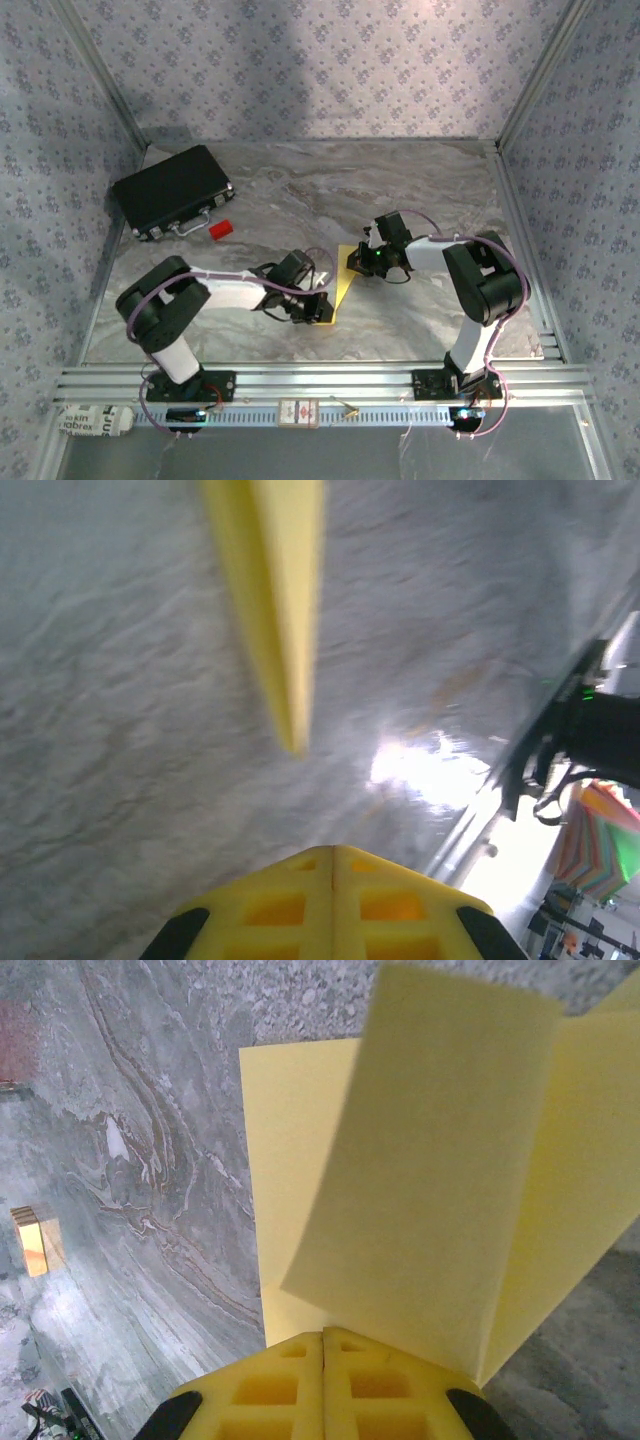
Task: Fold a paper plane with a square sheet of paper (pick it up from the middle)
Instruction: Fold the wing for the fifth time at the center of the table.
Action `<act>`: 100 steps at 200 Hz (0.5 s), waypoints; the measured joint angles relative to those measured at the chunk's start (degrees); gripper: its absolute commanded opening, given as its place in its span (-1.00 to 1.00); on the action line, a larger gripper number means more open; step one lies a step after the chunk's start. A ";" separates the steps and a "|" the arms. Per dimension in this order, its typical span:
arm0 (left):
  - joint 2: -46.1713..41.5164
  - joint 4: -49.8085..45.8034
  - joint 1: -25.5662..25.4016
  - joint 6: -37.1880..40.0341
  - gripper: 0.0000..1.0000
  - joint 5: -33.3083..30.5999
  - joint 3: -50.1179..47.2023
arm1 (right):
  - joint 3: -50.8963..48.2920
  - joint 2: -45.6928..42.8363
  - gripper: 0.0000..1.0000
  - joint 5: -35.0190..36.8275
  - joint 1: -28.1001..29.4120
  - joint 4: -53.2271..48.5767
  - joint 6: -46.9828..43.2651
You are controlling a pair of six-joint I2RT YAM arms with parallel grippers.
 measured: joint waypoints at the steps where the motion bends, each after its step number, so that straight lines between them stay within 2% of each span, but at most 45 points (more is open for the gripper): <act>1: -0.15 0.04 0.04 -0.04 -0.89 0.00 0.00 | 0.00 0.00 -0.87 0.00 0.00 0.00 0.00; 16: -2.49 1.51 1.33 -0.76 -0.89 0.17 0.26 | 0.00 0.00 -0.87 0.00 0.00 0.00 0.00; 36: -1.46 2.45 3.72 -1.79 -0.89 0.20 3.23 | 0.00 0.00 -0.87 0.00 0.02 0.00 0.00; 59: 3.65 3.45 5.46 -2.60 -0.89 -0.48 8.81 | 0.09 0.00 -0.87 0.00 0.07 -0.09 0.00; 100: 13.00 3.52 5.46 -3.17 -0.91 -2.49 16.33 | 0.22 0.00 -0.87 0.04 0.11 -0.37 0.00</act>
